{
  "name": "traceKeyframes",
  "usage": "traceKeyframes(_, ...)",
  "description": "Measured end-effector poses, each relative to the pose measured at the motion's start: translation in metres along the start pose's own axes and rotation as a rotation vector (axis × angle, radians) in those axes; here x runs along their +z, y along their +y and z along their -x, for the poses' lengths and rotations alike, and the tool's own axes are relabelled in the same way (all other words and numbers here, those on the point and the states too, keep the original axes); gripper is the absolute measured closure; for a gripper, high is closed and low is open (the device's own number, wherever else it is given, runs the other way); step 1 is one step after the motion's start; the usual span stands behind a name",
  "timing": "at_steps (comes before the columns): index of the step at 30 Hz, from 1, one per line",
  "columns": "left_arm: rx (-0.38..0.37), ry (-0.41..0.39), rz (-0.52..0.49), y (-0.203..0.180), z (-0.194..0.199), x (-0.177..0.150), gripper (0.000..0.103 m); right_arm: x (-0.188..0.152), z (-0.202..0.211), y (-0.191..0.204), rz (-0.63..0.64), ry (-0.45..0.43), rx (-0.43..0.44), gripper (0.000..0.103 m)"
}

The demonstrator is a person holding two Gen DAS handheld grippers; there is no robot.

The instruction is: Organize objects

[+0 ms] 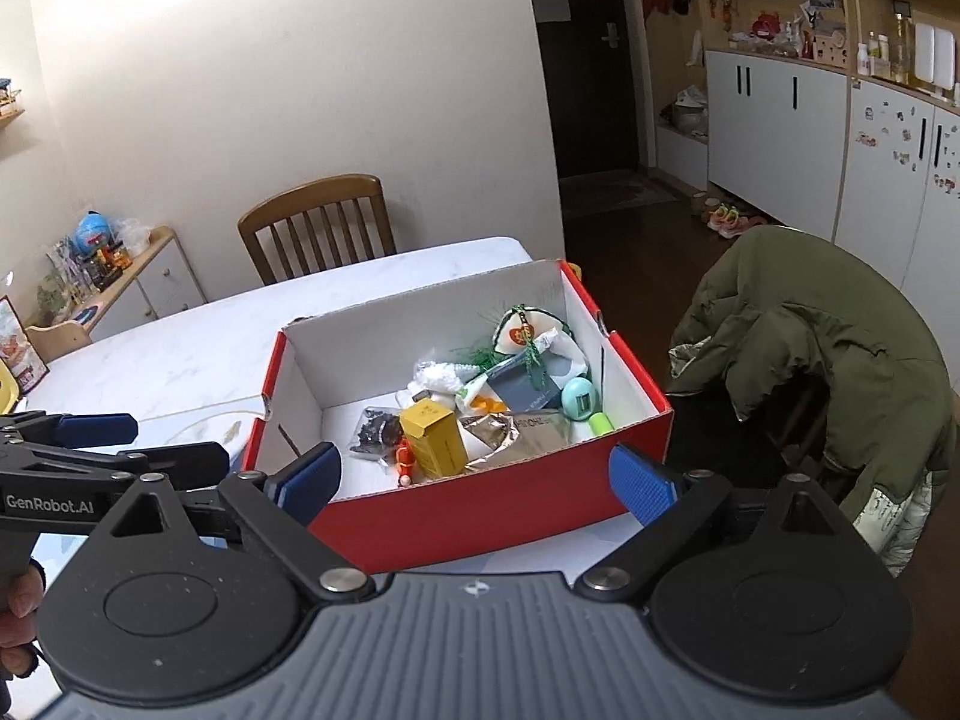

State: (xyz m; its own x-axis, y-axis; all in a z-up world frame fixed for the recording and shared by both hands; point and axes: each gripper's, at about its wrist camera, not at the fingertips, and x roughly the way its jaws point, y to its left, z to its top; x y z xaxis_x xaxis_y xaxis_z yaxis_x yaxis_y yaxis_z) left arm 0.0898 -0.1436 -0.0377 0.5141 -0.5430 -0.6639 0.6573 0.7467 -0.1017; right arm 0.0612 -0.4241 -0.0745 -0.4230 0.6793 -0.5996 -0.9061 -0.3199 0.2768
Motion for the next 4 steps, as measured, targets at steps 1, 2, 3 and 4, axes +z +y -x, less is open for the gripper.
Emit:
traceKeyframes(1, -0.003, 0.001, 0.0, 0.0, -0.0003, -0.0004, 0.0, 0.0, 0.0, 0.0005, 0.0, 0.0, -0.006, 0.006)
traceKeyframes(2, -0.006, 0.002, 0.0, 0.0004, -0.0006, -0.0005, 0.0, 0.0001, 0.0003, 0.0009, 0.0, -0.002, -0.009, 0.006)
traceKeyframes(3, -0.008, 0.004, 0.001, 0.0008, -0.0009, -0.0005, 0.0, 0.0003, 0.0008, 0.0015, 0.0, -0.006, -0.01, 0.006)
traceKeyframes(4, -0.013, 0.005, 0.002, 0.0017, -0.001, -0.0005, 0.0, 0.0004, 0.0013, 0.0025, 0.001, -0.01, -0.01, 0.006)
